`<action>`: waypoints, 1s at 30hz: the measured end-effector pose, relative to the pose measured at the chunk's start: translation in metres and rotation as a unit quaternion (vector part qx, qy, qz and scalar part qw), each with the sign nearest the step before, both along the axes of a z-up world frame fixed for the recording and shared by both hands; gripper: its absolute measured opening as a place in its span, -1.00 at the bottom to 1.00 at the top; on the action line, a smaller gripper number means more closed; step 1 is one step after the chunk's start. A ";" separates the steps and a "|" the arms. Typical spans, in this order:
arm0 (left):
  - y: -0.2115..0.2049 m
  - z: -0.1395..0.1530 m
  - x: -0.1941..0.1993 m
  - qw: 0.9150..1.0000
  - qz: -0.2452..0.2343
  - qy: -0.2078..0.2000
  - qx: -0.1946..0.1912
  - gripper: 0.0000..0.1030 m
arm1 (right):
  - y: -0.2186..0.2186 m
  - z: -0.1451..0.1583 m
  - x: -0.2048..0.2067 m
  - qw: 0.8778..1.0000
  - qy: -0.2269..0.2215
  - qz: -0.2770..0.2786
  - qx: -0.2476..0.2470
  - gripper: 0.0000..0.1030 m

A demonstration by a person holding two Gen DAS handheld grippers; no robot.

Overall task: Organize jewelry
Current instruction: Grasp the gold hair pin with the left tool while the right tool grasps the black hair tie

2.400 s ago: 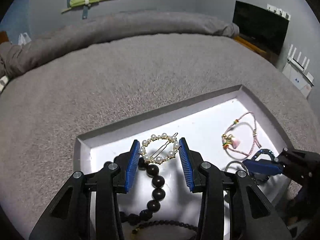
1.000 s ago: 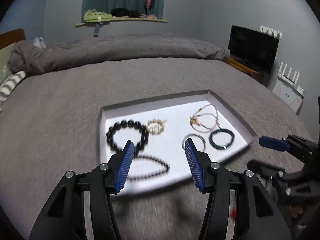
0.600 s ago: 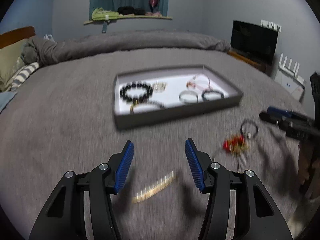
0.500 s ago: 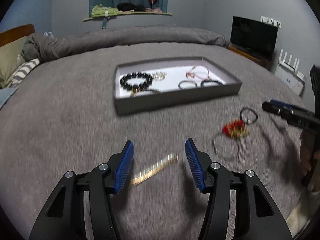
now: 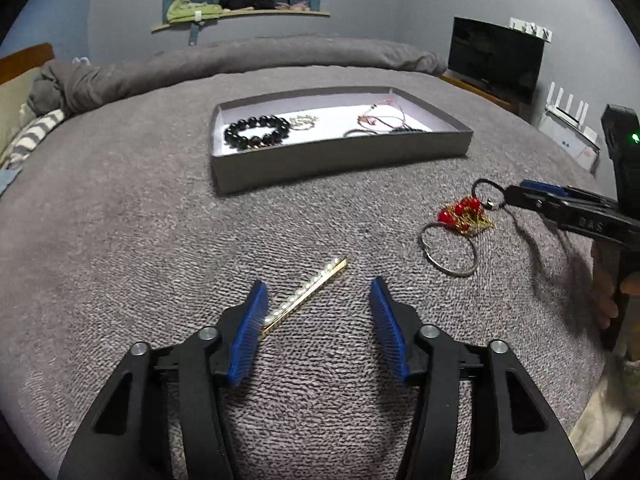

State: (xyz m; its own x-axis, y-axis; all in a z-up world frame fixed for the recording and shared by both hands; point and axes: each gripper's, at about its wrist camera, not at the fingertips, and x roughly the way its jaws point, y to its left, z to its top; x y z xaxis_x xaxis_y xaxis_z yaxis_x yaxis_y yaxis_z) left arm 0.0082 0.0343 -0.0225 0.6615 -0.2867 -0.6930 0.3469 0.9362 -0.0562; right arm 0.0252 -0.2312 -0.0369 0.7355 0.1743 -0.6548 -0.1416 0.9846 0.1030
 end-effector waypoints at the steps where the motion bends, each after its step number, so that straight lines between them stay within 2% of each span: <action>1: -0.001 -0.001 0.001 1.000 -0.001 0.003 0.002 0.02 | -0.001 -0.001 0.001 1.000 0.002 0.000 0.001 0.00; 7: -0.002 -0.004 0.005 1.000 -0.001 0.015 0.001 -0.11 | -0.001 -0.004 0.012 1.000 0.011 -0.003 0.005 -0.16; 9: -0.004 -0.005 0.006 1.000 0.000 0.013 0.007 -0.20 | 0.000 -0.005 0.015 1.000 0.013 -0.002 0.004 -0.20; 14: -0.006 -0.005 0.012 1.000 0.004 0.010 0.020 -0.57 | 0.010 -0.009 0.019 1.000 0.022 0.012 -0.013 -0.33; 18: -0.006 -0.006 0.016 1.000 0.008 0.011 0.023 -0.68 | 0.013 -0.013 0.023 0.999 0.037 0.015 -0.014 -0.44; 19: -0.006 -0.006 0.016 1.000 0.009 0.011 0.023 -0.69 | 0.011 -0.013 0.023 0.999 0.037 0.014 -0.010 -0.48; 21: -0.006 -0.006 0.014 1.000 0.009 0.007 0.027 -0.73 | 0.009 -0.013 0.022 0.999 0.037 0.010 -0.008 -0.76; 23: -0.007 -0.006 0.013 0.999 0.011 0.003 0.031 -0.89 | 0.007 -0.013 0.021 0.999 0.037 0.006 -0.006 -0.85; 25: -0.006 -0.005 0.011 0.999 0.010 0.000 0.031 -0.89 | 0.005 -0.012 0.019 0.999 0.034 0.004 -0.001 -0.92; 30: -0.006 -0.001 0.005 0.999 0.009 -0.014 0.030 -0.89 | -0.001 -0.004 0.011 1.000 0.016 0.001 0.015 -0.93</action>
